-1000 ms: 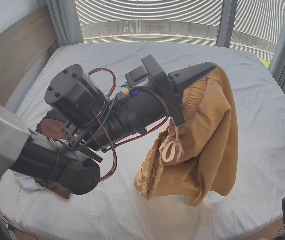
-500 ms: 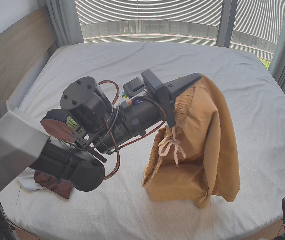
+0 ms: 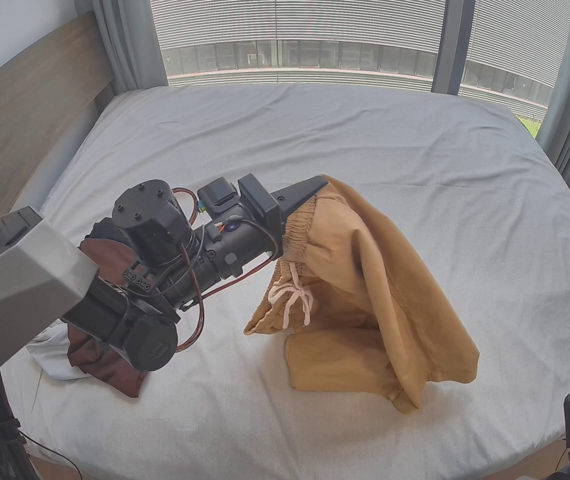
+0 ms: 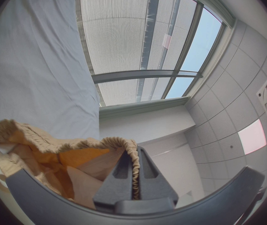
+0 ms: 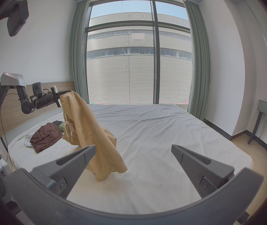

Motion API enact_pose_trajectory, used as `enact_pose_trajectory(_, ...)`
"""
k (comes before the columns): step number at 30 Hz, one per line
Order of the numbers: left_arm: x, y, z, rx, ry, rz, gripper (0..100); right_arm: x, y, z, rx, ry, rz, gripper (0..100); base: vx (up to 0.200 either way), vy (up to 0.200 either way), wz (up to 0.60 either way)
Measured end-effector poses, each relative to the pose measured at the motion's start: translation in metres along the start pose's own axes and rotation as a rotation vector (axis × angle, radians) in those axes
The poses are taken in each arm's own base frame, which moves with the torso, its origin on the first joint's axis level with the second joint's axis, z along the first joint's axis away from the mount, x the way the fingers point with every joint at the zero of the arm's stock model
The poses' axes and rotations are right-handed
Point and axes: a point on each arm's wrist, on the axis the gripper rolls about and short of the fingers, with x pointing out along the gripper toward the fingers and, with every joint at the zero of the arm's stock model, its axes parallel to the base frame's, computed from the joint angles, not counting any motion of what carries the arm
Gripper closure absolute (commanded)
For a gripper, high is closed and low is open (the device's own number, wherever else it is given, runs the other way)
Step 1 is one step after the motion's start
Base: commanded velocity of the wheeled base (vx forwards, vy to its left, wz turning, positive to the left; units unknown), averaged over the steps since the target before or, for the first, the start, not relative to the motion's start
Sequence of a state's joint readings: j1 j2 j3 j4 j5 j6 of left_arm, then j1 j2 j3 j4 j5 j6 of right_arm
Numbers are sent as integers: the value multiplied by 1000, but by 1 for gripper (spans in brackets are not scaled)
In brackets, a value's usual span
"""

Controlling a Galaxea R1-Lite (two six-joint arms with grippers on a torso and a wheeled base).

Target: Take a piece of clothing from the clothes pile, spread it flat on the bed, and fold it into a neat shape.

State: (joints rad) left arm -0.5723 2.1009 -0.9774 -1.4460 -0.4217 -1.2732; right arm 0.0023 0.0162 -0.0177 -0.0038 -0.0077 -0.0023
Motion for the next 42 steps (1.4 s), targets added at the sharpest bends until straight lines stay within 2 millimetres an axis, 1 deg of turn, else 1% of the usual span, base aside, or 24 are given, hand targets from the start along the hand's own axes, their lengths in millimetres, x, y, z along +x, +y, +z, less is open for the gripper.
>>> enact_pose_trajectory(5,-15,11,14,54,-40,54,100,0,0,0,0,0,0,0,0,0,0)
enact_pose_trajectory(14,-41,20,24,124,-67,138,100,0,0,0,0,0,1,0,0,0,0)
enact_pose_trajectory(18,-51,24,33,162,-91,170,100,0,0,0,0,0,0,0,0,0,0)
enact_pose_trajectory(26,-72,33,37,161,-107,243,100,0,0,0,0,0,0,0,0,0,0)
enact_pose_trajectory(31,-90,29,37,154,-114,274,100,0,0,0,0,0,1,0,0,0,0)
enact_pose_trajectory(35,-106,22,42,164,-133,290,100,0,0,0,1,0,1,0,0,0,0)
enact_pose_trajectory(39,-118,17,44,186,-131,302,100,0,0,0,1,0,2,0,0,0,0)
enact_pose_trajectory(42,-126,15,46,239,-117,311,100,0,0,0,1,0,2,0,0,0,0)
